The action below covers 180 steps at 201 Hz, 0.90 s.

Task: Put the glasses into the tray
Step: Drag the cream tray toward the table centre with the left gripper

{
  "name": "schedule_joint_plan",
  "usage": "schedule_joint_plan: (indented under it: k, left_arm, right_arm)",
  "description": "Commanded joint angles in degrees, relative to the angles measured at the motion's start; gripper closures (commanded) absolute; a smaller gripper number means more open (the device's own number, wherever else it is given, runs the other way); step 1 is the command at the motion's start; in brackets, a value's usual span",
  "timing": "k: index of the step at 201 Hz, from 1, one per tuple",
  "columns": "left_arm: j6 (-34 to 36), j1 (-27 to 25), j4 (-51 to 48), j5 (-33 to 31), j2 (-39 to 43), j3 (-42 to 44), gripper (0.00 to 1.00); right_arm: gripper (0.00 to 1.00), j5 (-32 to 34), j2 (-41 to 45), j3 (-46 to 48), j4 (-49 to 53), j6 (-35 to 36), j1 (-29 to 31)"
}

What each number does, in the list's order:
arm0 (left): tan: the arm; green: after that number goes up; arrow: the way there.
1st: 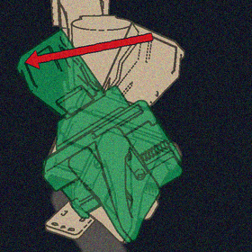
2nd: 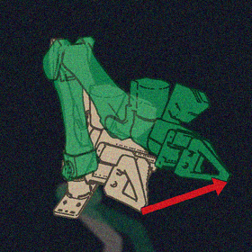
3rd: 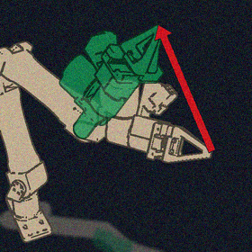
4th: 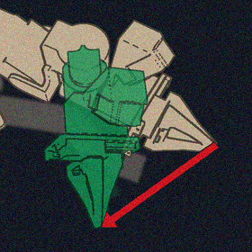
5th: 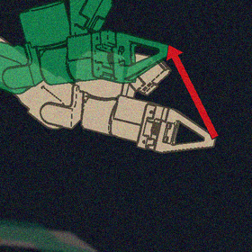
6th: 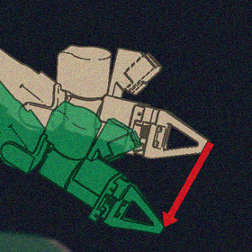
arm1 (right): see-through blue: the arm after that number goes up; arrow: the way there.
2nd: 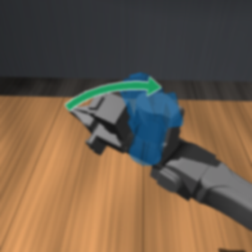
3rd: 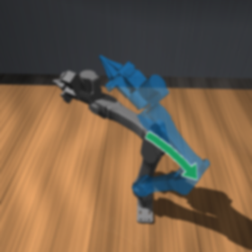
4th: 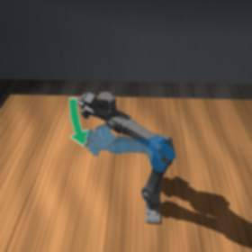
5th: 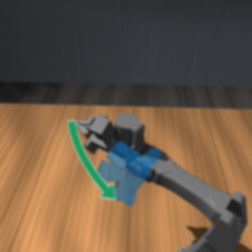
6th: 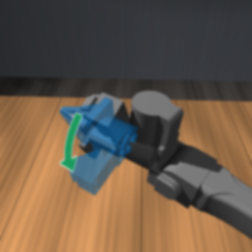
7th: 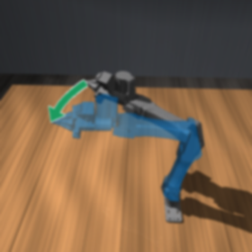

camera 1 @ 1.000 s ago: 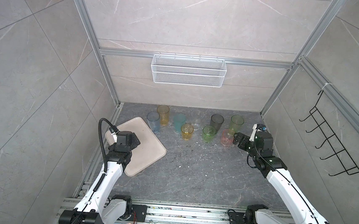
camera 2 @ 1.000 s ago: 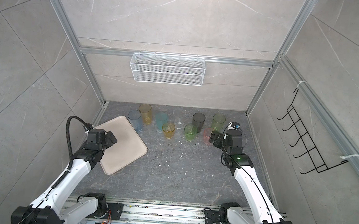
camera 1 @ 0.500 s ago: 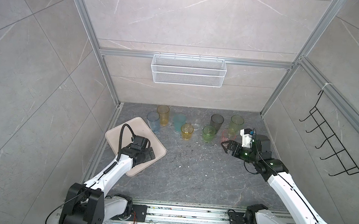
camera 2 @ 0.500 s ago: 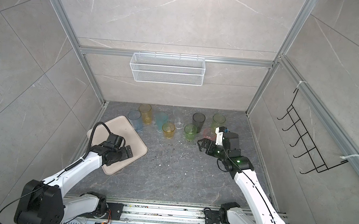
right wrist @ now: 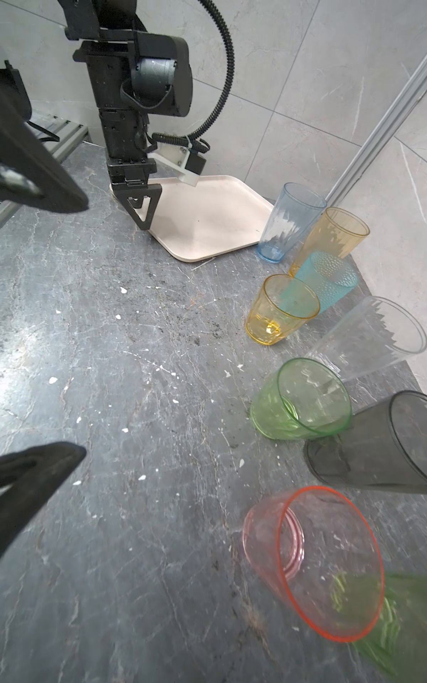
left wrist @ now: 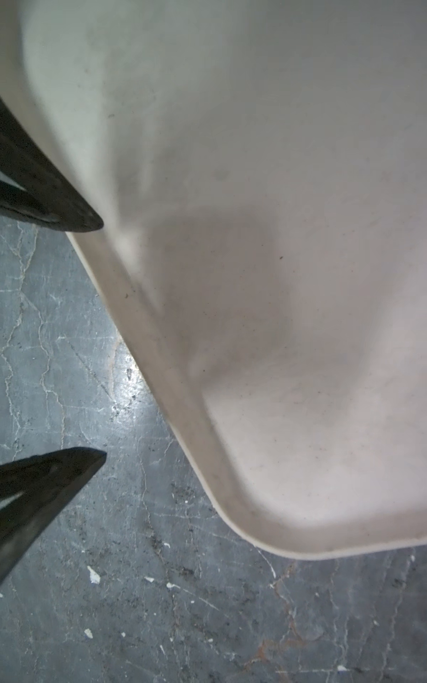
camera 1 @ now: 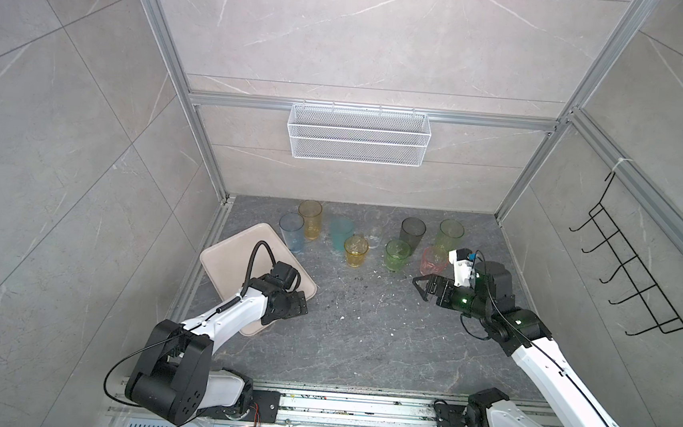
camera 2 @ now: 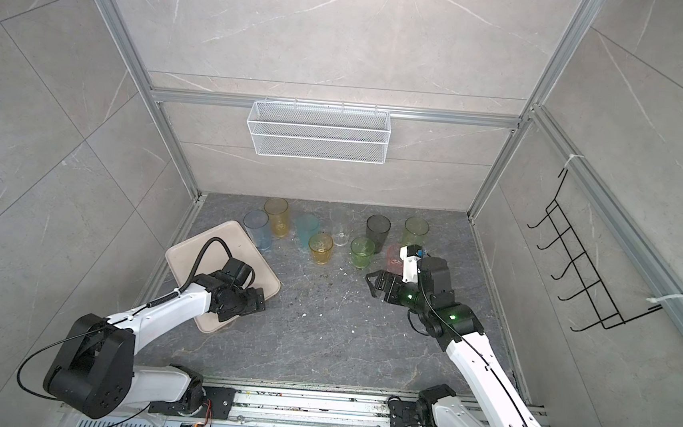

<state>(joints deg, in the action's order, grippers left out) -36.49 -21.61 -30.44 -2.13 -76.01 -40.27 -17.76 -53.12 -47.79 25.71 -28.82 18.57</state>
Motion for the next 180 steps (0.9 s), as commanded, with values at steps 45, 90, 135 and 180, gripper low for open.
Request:
schedule_joint_plan:
  k: [45, 90, 135, 180]
  left_arm:
    - [0.87, -0.99, -2.70, -1.11, -0.19, -0.33, 0.07]
    - [1.14, -0.98, -2.83, -1.97, -0.46, 0.09, 0.00]
    - [1.05, -0.99, 0.63, 2.00, -1.91, 1.62, 0.00]
    - [1.57, -0.98, 2.01, 5.03, -2.57, 1.40, 0.01]
  right_arm:
    - [0.03, 3.81, -1.02, -0.37, -0.31, -1.86, 4.01]
    - [0.03, 4.81, -1.61, -0.45, -0.05, -1.96, 5.16]
    - [0.03, 5.20, -2.25, -0.55, -0.14, -2.22, 5.85]
    - [0.03, 5.52, -2.82, -0.68, 0.28, -2.30, 6.17]
